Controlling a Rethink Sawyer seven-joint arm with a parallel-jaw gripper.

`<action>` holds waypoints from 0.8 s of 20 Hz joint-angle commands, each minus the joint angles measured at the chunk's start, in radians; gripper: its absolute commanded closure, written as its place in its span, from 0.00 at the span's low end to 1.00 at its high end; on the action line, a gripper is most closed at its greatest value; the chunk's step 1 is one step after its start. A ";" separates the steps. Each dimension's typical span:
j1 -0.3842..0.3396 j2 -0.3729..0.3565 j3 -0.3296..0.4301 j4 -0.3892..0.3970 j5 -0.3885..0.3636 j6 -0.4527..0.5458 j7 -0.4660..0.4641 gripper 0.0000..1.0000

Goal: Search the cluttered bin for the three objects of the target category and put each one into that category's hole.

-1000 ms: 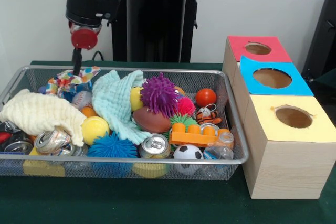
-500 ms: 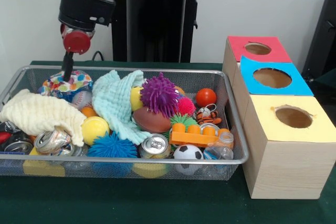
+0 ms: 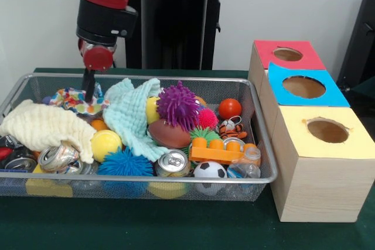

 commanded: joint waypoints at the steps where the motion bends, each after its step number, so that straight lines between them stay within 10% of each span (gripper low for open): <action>1: -0.019 0.071 0.117 -0.080 -0.020 -0.119 0.237 0.00; 12: 0.015 0.063 0.063 -0.102 0.000 -0.098 0.172 0.00; 13: 0.018 0.064 0.060 -0.102 0.000 -0.096 0.168 1.00; 16: 0.035 0.066 0.042 -0.111 0.013 -0.068 0.146 1.00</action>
